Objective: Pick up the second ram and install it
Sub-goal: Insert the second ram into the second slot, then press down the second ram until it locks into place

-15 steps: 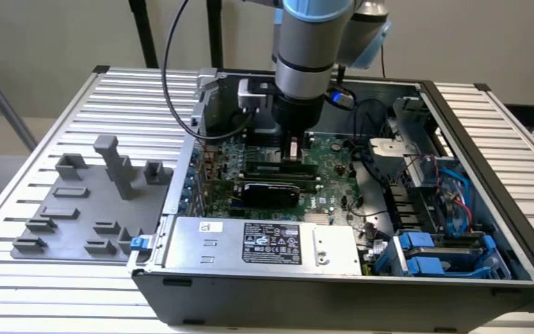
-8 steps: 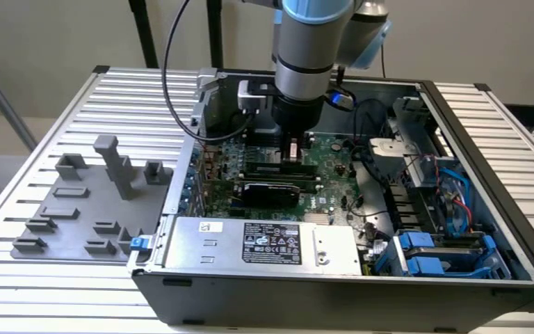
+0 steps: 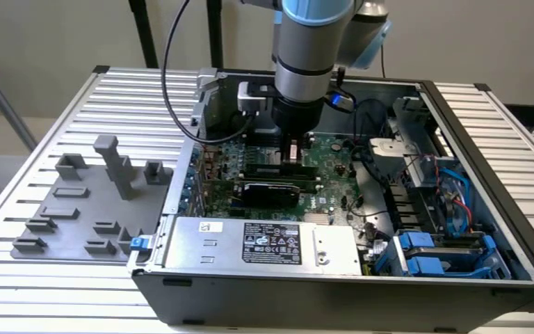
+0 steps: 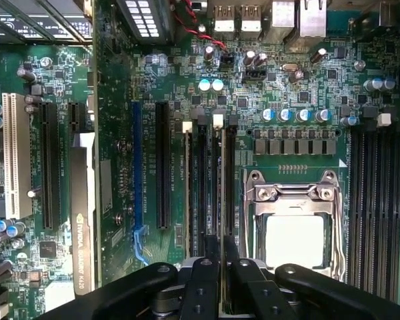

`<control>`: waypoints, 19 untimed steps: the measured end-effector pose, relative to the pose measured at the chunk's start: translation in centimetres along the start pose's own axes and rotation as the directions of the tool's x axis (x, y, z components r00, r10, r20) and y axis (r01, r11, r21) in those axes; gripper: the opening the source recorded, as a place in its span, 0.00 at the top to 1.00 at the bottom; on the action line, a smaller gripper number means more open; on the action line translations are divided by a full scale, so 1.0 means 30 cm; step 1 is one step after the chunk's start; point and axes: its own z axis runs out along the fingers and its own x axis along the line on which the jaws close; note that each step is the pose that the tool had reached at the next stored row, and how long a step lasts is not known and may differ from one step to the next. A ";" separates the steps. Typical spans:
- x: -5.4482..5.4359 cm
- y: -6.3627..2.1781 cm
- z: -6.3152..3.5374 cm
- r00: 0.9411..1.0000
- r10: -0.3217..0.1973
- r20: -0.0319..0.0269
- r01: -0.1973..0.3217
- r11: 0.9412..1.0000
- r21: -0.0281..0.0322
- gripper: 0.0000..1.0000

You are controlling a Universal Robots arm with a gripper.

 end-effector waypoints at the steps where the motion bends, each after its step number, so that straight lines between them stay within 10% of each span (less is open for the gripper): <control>1: 0.000 0.000 0.000 1.000 0.000 0.000 0.000 1.000 0.000 1.00; 19: 0.001 0.001 0.011 1.000 0.000 -0.001 0.000 1.000 -0.002 1.00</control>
